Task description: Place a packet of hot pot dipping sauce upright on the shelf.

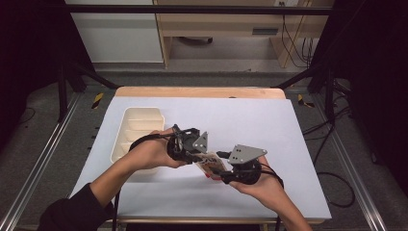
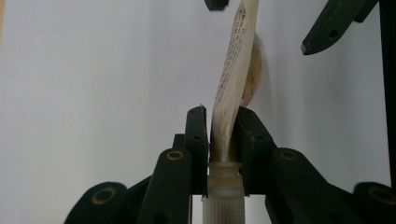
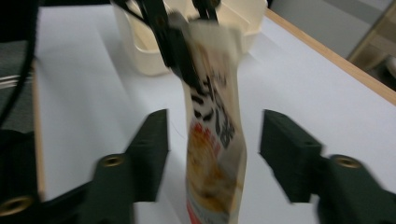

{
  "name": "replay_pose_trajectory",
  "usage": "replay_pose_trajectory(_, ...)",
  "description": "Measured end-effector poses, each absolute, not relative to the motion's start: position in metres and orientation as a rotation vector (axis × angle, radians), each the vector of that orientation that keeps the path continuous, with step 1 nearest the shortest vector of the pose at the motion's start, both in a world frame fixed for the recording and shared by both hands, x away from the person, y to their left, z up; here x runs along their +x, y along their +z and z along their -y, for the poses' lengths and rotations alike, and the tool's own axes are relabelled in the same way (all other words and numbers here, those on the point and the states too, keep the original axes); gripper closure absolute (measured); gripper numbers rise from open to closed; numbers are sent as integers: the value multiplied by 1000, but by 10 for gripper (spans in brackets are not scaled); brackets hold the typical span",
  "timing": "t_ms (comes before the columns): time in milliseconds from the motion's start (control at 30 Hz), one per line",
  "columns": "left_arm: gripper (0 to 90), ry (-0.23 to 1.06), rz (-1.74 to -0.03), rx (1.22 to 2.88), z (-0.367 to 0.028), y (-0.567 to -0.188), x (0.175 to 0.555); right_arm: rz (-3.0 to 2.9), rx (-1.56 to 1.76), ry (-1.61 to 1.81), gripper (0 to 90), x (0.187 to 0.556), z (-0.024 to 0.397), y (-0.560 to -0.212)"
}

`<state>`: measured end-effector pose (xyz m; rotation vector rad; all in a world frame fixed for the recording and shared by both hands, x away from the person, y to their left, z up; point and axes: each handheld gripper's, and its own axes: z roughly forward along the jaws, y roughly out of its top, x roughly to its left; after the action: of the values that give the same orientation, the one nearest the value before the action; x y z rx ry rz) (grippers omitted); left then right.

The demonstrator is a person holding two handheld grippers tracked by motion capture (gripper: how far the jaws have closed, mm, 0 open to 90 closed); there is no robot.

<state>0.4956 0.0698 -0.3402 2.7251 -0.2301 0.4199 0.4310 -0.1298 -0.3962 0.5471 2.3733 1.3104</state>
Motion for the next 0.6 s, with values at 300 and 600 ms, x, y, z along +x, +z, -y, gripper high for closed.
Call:
replay_pose_trajectory(300, 762, 420, 214, 2758, -61, -338, 497, -2294, 756, 1199, 151, 434, 150, -435)
replay_pose_trajectory(600, 762, 419, 197, 2789, -43, -333, 503, -2244, 896, 1187, 131, 438, 172, -442)
